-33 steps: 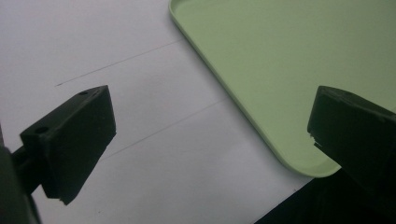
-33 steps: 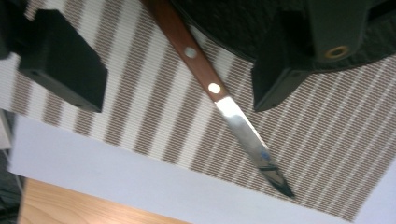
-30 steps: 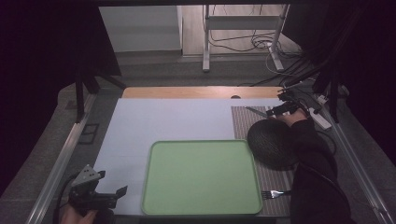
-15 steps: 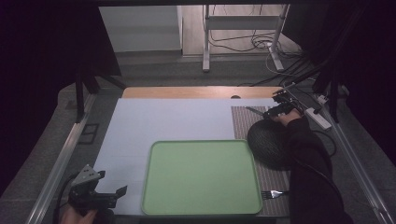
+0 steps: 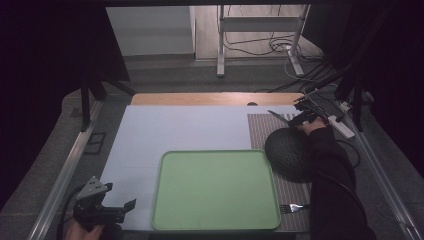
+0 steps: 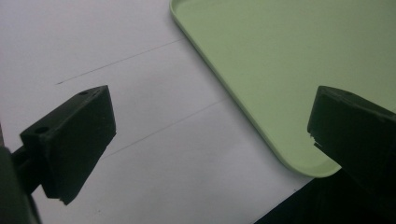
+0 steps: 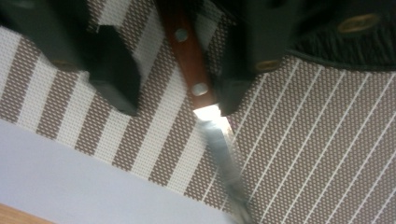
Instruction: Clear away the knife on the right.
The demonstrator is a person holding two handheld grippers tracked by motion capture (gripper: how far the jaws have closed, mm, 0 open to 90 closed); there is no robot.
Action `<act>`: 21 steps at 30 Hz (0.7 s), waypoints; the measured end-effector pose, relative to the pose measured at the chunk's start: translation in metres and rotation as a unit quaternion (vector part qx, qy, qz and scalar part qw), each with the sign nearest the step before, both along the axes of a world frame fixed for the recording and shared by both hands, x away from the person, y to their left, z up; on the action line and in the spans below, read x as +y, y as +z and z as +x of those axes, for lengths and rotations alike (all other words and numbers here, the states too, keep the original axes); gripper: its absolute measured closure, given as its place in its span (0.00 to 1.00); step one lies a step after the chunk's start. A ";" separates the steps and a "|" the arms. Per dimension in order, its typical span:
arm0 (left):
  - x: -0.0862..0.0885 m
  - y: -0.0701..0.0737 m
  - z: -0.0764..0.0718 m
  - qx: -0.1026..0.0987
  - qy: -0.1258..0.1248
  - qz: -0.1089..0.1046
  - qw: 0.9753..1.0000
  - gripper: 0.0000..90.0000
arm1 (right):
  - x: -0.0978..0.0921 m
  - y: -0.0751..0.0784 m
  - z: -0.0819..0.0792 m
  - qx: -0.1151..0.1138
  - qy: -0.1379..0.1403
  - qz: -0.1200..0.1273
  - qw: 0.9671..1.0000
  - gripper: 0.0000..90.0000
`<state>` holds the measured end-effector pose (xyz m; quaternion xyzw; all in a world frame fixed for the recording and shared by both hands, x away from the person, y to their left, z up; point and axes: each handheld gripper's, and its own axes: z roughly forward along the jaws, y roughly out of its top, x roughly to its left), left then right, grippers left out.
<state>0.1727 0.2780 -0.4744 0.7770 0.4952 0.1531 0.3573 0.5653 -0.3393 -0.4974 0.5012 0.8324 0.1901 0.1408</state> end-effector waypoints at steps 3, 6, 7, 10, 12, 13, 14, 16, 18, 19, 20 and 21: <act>0.000 0.000 0.000 0.000 0.000 0.000 1.000 0.02 | -0.004 0.001 -0.002 -0.003 0.015 0.002 1.000 0.85; 0.000 0.000 0.000 0.000 0.000 0.000 1.000 0.02 | -0.006 0.001 -0.002 -0.002 0.014 0.010 1.000 0.86; 0.000 0.000 0.000 0.000 0.000 0.000 1.000 0.02 | -0.006 0.001 -0.002 -0.003 0.015 0.009 1.000 0.86; 0.000 0.000 0.000 0.000 0.001 -0.001 1.000 0.02 | -0.007 0.001 -0.002 -0.001 0.023 0.009 1.000 0.86; 0.000 0.000 0.000 0.000 0.001 -0.001 1.000 0.02 | -0.008 0.002 -0.003 -0.004 0.026 0.002 1.000 0.86; 0.000 0.000 0.000 0.000 0.001 -0.001 1.000 0.02 | -0.008 0.002 -0.003 -0.008 0.025 -0.005 1.000 0.86; 0.000 0.000 0.000 0.000 0.001 -0.001 1.000 0.02 | -0.010 0.004 -0.004 -0.012 0.025 -0.017 0.999 0.86; 0.000 0.000 0.000 0.000 0.001 -0.001 1.000 0.02 | -0.014 0.006 -0.005 -0.020 0.020 -0.023 0.999 0.86; 0.000 0.000 0.000 0.000 0.001 -0.001 1.000 0.02 | -0.020 0.008 -0.007 -0.024 0.014 -0.022 0.999 0.86; 0.000 0.000 0.000 0.000 0.001 -0.001 1.000 0.02 | -0.023 0.009 -0.008 -0.028 0.009 -0.022 0.999 0.86; 0.000 0.000 0.000 0.000 0.001 -0.001 1.000 0.02 | -0.026 0.010 -0.008 -0.026 0.005 -0.022 0.999 0.86; 0.000 0.000 0.000 0.000 0.001 -0.001 1.000 0.02 | -0.029 0.011 -0.010 -0.027 0.001 -0.023 0.999 0.86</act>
